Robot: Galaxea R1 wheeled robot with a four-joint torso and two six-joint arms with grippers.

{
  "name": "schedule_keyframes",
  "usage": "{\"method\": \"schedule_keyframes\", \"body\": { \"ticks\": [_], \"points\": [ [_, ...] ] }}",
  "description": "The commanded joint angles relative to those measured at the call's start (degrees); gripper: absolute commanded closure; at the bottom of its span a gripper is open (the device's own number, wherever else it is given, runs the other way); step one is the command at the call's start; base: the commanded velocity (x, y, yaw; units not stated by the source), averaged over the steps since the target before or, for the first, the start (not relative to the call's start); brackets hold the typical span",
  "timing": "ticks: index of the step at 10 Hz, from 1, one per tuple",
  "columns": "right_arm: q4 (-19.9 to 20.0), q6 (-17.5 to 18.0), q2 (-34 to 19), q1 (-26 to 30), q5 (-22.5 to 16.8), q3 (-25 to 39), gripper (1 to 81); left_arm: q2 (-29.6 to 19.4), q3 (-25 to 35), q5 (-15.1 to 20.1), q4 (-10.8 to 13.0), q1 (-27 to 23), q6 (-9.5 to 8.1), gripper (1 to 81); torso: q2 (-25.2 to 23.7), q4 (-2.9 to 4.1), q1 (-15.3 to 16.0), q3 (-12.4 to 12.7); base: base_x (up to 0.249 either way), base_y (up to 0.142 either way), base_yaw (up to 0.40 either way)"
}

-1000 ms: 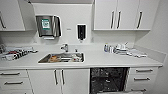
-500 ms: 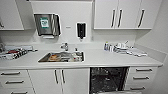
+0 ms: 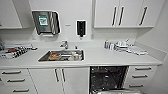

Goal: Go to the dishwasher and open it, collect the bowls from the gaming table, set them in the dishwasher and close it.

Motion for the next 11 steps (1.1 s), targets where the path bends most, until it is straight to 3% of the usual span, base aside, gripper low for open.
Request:
{"method": "schedule_keyframes", "body": {
  "ticks": [1, 5, 6, 7, 11],
  "points": [
    [-0.1, 0.2, 0.6, 2.2, -2.3, 0.3, 1.0, -0.4, -1.2, 2.9, 1.8, -2.6, 0.34, 1.0, 5.5, 0.0, -3.6, 4.5, 0.0, 0.0, 0.0],
    [-0.1, 0.1, 0.7, 2.1, -2.1, 1.2, 1.0, -0.2, -2.6, 2.9, 4.5, -2.6, 0.34, 1.0, 12.6, 0.0, -8.1, 10.8, 0.0, 0.0, 0.0],
    [-0.1, 0.1, 0.7, 2.1, -2.1, 1.2, 1.0, -0.2, -2.6, 2.9, 4.5, -2.7, 0.34, 1.0, 14.6, 0.0, -9.4, 8.9, 0.0, 0.0, 0.0],
    [-0.2, 0.1, 0.6, 2.3, -2.1, 1.2, 1.0, 0.0, -2.6, 2.8, 4.5, -2.6, 0.34, 1.0, 16.5, 0.0, -10.8, 8.7, 0.0, 0.0, 0.0],
    [-0.6, -0.2, 1.3, 3.0, -2.2, 0.8, 1.0, 2.1, -2.6, 2.8, 3.8, -2.7, 0.07, 1.0, 23.6, 0.0, -15.4, 9.5, 0.0, 0.0, 0.0]
  ]
}}
